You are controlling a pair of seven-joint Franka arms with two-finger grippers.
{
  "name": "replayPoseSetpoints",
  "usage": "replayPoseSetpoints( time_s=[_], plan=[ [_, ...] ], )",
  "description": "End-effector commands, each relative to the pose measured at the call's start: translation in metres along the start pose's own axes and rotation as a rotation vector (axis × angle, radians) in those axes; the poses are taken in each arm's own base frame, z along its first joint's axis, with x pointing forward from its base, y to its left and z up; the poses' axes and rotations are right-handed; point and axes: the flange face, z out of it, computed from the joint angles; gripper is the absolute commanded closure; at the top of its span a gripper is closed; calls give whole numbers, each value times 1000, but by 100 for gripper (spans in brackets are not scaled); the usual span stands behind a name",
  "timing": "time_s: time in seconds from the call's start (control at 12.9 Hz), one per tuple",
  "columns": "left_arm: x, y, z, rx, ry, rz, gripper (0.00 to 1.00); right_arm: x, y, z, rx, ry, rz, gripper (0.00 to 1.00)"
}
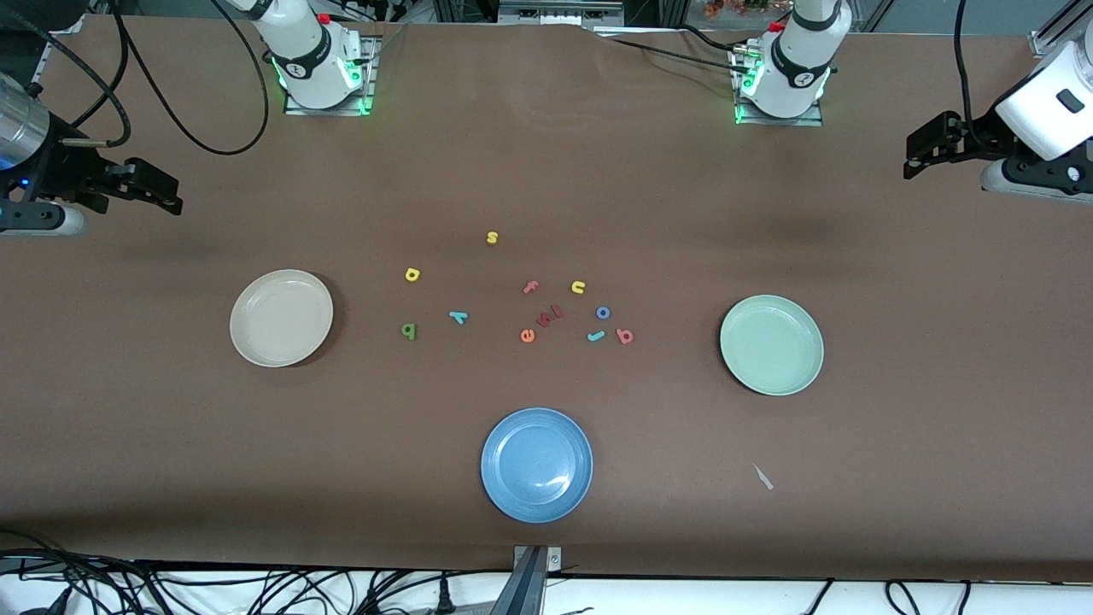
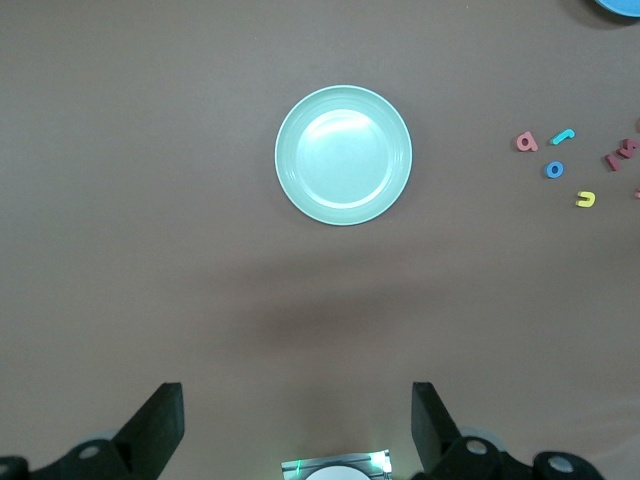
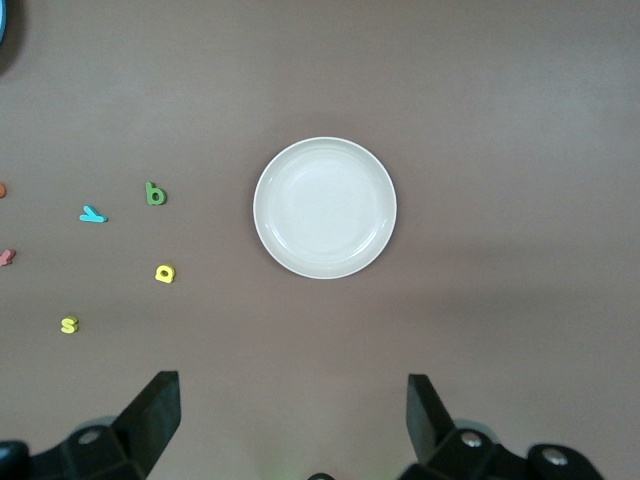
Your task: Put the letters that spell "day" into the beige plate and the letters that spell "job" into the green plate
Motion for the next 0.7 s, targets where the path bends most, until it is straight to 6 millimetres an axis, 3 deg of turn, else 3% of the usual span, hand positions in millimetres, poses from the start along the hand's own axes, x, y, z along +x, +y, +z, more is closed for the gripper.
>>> replayPoseSetpoints(
  time_s=[0.0,0.62],
  plan=[
    [-3,16,-7,19,-2,46,0,-4,-2,-5,16,-1,3,0],
    [-4,14,-6,21,-13,44,0,-3,-3,-4,9,-2,0,0]
  ],
)
